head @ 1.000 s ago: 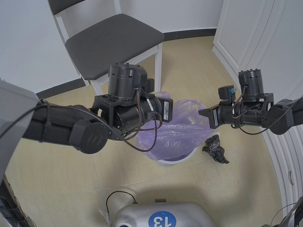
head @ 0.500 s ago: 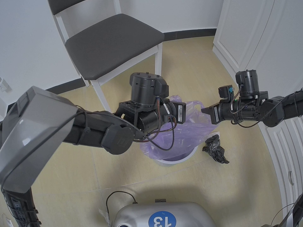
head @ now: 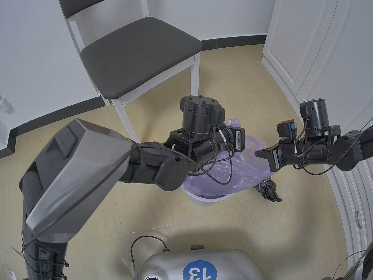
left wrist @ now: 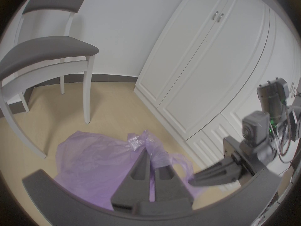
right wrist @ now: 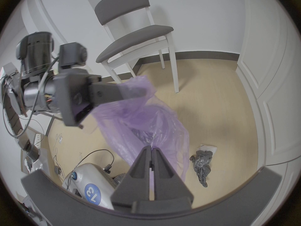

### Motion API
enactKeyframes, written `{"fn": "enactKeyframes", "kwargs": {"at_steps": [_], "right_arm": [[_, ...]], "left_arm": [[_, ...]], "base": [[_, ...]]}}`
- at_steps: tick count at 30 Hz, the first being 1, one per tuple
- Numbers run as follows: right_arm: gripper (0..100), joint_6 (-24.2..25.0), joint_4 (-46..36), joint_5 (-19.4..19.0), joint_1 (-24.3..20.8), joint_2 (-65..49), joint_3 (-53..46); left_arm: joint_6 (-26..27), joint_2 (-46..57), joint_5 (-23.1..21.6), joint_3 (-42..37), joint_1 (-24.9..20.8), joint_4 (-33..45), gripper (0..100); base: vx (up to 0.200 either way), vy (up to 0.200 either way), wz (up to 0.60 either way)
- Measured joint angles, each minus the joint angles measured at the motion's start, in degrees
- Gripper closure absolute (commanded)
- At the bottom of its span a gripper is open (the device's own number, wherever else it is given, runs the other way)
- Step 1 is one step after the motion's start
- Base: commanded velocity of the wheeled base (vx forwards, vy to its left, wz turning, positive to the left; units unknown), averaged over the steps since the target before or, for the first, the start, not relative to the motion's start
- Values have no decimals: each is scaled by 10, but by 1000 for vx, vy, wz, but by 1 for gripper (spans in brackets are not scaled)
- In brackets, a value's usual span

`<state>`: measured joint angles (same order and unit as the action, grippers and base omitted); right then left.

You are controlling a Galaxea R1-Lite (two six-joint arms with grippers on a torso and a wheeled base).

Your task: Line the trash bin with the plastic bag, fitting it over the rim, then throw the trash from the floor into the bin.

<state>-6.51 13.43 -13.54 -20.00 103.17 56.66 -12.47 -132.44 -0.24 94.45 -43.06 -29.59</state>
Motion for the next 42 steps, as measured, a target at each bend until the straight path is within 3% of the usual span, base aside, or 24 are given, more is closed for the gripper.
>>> {"fn": "enactKeyframes", "kwargs": {"at_steps": [11,18,27,35,42], "right_arm": [[100,1,46,10,-53,-34,-55],[100,3,89,13,-64,-18,-61],[100,7,169,13,-50,52,-25],[100,29,173,14,-56,136,71],[100,42,160,14,-67,203,170]], "left_arm": [[-17,-45,-37,14,11,-61,100],[-20,-62,-57,1,52,-115,100],[-21,-61,-94,-110,107,-243,100],[-21,-22,-99,-251,135,-326,100],[-20,16,-100,-325,138,-368,100]], "base": [[0,0,0],[0,0,0],[0,0,0],[0,0,0],[0,0,0]]}}
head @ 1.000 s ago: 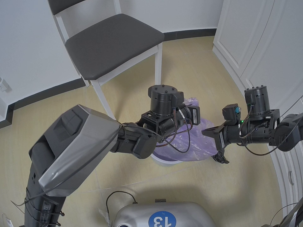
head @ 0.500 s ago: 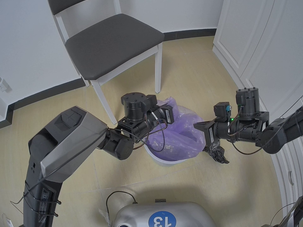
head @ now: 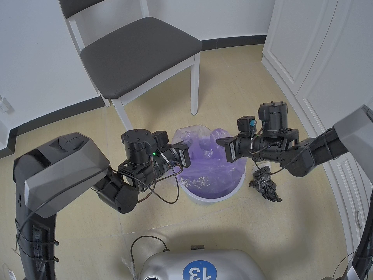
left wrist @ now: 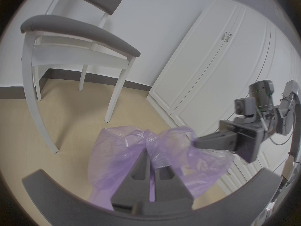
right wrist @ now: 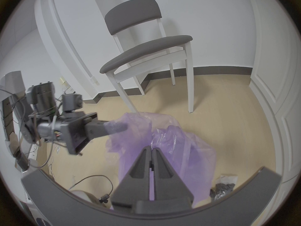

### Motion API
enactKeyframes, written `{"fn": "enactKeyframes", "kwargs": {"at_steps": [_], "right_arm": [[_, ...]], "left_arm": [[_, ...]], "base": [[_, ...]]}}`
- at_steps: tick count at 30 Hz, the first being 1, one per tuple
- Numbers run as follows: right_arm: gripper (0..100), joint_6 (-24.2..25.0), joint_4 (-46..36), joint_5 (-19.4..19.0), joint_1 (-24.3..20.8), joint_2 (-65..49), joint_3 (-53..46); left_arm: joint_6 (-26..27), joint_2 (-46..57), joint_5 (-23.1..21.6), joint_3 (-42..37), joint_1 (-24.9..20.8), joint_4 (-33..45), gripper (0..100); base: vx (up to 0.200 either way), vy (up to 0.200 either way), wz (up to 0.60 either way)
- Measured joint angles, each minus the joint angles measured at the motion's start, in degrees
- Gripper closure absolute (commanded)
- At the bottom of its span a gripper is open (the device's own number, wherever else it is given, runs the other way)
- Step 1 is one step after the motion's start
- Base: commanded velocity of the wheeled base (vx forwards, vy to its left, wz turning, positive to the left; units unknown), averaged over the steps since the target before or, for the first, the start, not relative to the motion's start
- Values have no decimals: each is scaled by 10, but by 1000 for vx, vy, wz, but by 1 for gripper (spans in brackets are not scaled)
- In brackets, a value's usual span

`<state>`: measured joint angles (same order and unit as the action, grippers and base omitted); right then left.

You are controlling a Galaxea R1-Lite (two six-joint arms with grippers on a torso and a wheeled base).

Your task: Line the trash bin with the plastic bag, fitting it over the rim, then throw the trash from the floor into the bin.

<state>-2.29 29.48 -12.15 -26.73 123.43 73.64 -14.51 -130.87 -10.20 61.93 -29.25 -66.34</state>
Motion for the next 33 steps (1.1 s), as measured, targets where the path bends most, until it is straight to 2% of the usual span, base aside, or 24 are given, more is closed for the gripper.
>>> {"fn": "enactKeyframes", "kwargs": {"at_steps": [6,15,20,25,33], "right_arm": [[100,12,-50,0,-1,48,66],[100,14,-45,-5,57,72,42],[100,29,-44,-8,69,80,43],[100,48,-45,-8,47,88,65],[100,51,-51,-5,-1,127,108]], "left_arm": [[0,25,3,-24,-19,-15,100],[0,31,4,-7,-54,-15,100],[-1,28,7,-5,-64,-20,100],[-2,34,23,-15,-64,-24,100],[-2,62,31,-44,-69,-39,100]], "base": [[0,0,0],[0,0,0],[0,0,0],[0,0,0],[0,0,0]]}}
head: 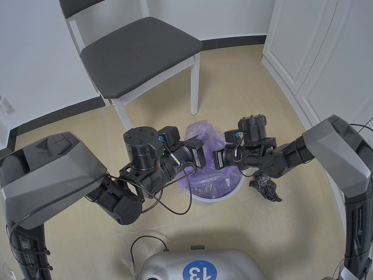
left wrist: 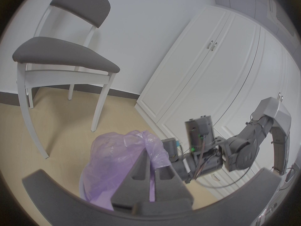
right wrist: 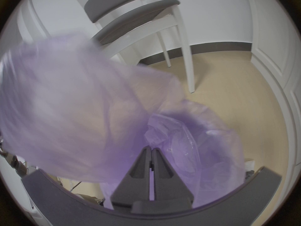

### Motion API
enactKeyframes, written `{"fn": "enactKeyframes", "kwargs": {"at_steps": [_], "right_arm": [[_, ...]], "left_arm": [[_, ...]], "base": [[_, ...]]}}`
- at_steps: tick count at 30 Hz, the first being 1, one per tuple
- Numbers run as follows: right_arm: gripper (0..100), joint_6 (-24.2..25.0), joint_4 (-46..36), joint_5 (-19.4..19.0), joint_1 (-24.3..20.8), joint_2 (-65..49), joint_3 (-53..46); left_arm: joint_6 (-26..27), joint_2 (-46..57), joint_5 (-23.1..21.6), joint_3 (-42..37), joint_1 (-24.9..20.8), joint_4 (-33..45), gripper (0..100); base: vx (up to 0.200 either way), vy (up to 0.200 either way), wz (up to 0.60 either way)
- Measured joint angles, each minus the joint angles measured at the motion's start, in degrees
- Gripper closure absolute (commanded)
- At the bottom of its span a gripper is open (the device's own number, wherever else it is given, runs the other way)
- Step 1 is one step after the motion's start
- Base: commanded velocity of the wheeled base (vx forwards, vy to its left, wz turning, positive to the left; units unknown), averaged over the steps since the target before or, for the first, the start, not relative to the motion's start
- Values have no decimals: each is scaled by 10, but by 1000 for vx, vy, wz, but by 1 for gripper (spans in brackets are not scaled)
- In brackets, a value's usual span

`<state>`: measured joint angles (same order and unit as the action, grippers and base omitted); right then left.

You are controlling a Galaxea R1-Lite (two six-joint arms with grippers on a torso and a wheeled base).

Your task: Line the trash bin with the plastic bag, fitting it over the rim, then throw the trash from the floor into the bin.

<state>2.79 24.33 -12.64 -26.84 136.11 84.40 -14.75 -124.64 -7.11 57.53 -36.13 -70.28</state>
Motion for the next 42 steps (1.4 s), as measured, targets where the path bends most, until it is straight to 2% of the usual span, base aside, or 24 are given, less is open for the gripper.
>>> {"fn": "enactKeyframes", "kwargs": {"at_steps": [6,13,23,29,35,42], "right_arm": [[100,0,-3,2,-16,46,49],[100,2,-8,3,11,69,63],[100,-7,-41,4,50,-38,-16],[100,-42,-117,11,80,-116,-49],[100,-116,-133,42,110,-159,-108],[100,-149,-133,50,138,-181,-163]], "left_arm": [[0,8,1,0,-10,0,100],[0,3,2,13,-18,5,100],[2,-7,5,17,11,26,100],[10,-17,6,30,47,89,100],[47,-10,8,28,79,170,100],[72,22,11,22,100,291,100]], "base": [[0,0,0],[0,0,0],[0,0,0],[0,0,0],[0,0,0],[0,0,0]]}}
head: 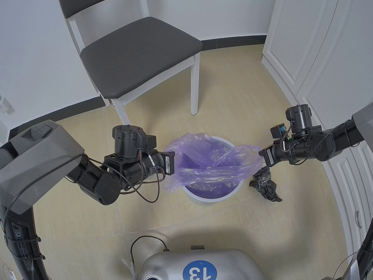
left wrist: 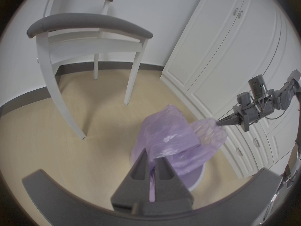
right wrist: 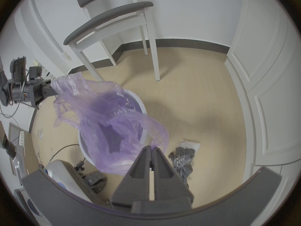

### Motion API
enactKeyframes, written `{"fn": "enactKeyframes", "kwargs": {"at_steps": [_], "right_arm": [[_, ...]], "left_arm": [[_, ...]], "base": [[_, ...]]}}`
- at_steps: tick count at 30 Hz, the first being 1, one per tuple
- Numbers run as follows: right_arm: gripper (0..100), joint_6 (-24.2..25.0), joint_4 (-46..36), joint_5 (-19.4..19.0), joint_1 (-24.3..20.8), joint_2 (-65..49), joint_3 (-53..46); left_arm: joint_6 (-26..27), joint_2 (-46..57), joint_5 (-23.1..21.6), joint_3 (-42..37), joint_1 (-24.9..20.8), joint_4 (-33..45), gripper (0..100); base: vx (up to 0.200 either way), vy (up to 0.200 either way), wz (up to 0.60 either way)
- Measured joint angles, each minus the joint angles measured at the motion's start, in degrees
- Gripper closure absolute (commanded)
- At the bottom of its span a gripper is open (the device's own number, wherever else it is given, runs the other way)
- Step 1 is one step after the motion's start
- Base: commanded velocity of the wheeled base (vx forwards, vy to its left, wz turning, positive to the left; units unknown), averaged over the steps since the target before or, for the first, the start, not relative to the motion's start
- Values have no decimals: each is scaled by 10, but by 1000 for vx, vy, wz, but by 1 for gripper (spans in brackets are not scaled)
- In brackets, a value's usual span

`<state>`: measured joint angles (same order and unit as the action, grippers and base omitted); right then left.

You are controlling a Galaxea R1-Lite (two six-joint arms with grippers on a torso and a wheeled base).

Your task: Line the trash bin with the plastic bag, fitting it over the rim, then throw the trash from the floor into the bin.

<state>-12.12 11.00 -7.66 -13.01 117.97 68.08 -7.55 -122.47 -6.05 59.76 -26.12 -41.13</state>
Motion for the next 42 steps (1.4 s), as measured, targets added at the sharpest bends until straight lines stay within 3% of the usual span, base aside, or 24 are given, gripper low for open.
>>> {"fn": "enactKeyframes", "kwargs": {"at_steps": [9,17,28,35,42], "right_arm": [[100,-23,27,1,9,-26,-74],[100,-22,153,1,-3,-26,-149],[100,-23,229,-1,-8,0,-230],[100,-23,356,-2,-6,52,-253],[100,-23,380,-7,-3,93,-272]], "left_arm": [[12,40,0,-21,11,56,100],[10,39,-3,-43,6,0,100],[10,25,-17,-78,-1,-23,100],[8,-13,-25,-80,5,-107,100],[7,-32,-35,-102,10,-117,100]], "base": [[0,0,0],[0,0,0],[0,0,0],[0,0,0],[0,0,0]]}}
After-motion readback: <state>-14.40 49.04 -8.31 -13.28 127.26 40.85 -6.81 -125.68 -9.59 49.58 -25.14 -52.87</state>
